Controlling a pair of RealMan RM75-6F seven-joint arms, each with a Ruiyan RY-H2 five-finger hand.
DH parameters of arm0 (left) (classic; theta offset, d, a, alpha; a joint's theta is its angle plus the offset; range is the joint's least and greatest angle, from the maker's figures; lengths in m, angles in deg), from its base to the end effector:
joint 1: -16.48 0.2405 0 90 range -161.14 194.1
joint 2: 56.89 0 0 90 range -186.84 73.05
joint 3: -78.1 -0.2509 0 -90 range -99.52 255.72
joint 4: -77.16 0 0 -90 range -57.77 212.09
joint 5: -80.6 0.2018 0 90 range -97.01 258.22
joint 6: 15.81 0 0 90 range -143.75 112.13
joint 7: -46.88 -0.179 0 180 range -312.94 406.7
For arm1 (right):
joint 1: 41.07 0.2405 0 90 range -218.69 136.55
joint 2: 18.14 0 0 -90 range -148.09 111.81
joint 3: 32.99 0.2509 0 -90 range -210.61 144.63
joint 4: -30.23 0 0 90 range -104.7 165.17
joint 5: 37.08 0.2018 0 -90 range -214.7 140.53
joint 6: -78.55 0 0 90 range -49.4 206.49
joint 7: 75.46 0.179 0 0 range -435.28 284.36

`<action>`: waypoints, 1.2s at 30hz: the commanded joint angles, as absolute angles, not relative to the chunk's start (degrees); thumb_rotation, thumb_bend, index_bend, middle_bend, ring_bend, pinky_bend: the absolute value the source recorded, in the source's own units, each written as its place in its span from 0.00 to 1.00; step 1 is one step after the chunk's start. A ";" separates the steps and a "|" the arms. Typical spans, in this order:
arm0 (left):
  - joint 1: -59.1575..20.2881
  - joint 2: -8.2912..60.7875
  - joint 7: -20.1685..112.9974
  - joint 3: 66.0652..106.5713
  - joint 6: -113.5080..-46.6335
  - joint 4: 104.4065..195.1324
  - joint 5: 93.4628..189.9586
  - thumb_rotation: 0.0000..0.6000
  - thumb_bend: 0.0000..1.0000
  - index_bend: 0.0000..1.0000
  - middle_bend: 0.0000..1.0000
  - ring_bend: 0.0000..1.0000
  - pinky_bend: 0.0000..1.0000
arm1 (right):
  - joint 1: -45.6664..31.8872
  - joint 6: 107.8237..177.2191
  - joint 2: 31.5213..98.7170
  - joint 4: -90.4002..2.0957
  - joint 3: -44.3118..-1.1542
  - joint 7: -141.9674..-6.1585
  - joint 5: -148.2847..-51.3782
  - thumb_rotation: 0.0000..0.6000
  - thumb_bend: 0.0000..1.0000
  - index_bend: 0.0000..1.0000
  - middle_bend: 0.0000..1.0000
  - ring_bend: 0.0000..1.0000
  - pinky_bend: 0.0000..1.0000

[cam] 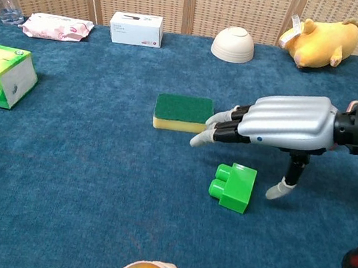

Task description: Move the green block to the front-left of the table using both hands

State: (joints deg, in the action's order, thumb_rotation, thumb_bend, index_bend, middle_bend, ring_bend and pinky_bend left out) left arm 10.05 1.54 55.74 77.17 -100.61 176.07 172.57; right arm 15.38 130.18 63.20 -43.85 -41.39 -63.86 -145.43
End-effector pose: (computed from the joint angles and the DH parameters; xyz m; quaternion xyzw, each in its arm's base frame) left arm -0.2722 0.2064 0.1659 -0.6091 -0.4292 -0.4368 0.5039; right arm -0.1164 -0.3313 -0.0406 0.9300 -0.1374 0.2966 0.1681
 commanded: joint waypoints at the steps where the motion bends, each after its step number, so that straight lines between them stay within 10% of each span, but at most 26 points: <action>1: 10.08 1.66 55.94 77.08 -100.47 175.89 172.50 0.93 0.23 0.28 0.03 0.00 0.00 | 15.90 130.16 64.05 -43.38 -41.37 -63.49 -145.57 1.00 0.00 0.00 0.14 0.05 0.15; 36: 11.32 2.69 61.20 76.67 -101.41 170.92 172.13 0.93 0.23 0.28 0.03 0.00 0.00 | 19.05 122.02 70.84 -49.87 -33.58 -73.77 -133.67 1.00 0.00 0.00 0.15 0.09 0.15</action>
